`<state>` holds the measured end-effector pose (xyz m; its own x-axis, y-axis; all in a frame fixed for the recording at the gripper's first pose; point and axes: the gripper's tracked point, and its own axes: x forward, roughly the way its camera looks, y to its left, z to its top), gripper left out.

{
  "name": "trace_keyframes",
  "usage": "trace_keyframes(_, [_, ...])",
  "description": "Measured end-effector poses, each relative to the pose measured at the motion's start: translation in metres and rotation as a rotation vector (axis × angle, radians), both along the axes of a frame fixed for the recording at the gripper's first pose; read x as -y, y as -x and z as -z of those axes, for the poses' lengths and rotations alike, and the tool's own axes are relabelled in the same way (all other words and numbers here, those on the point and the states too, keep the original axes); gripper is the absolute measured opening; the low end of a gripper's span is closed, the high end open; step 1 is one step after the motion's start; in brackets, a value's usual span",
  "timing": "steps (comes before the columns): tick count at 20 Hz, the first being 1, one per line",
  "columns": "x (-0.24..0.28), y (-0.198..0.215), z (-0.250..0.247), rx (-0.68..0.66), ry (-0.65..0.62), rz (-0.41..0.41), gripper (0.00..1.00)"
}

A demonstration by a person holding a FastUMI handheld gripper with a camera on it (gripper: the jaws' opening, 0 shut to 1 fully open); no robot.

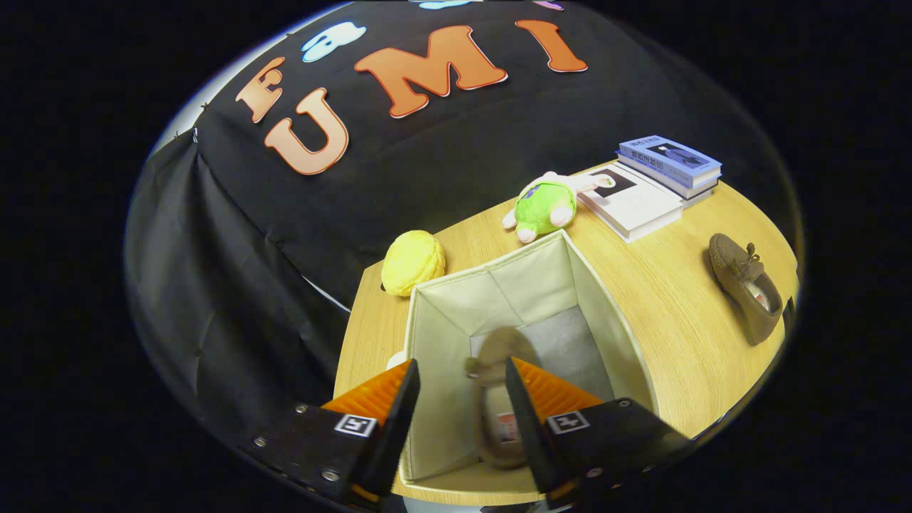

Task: Open the storage box then place both shoes into the box .Put the left shoe in first, then the right shoe, with the right side of both shoes facing outward in a uniform manner.

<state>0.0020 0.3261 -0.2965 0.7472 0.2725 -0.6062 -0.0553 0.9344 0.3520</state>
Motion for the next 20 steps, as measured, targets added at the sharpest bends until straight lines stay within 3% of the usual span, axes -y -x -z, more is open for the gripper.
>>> trace_keyframes(1, [0.002, -0.002, -0.004, 0.016, 0.021, -0.011, 0.91])
trace_keyframes(3, [0.006, -0.004, -0.014, 0.052, 0.045, -0.035, 0.99])
trace_keyframes(9, [0.057, -0.02, -0.029, 0.104, 0.09, -0.033, 0.98])
trace_keyframes(13, [0.114, -0.032, -0.028, 0.106, 0.077, 0.038, 0.99])
trace_keyframes(20, [0.233, -0.041, -0.017, 0.098, 0.189, 0.132, 0.98])
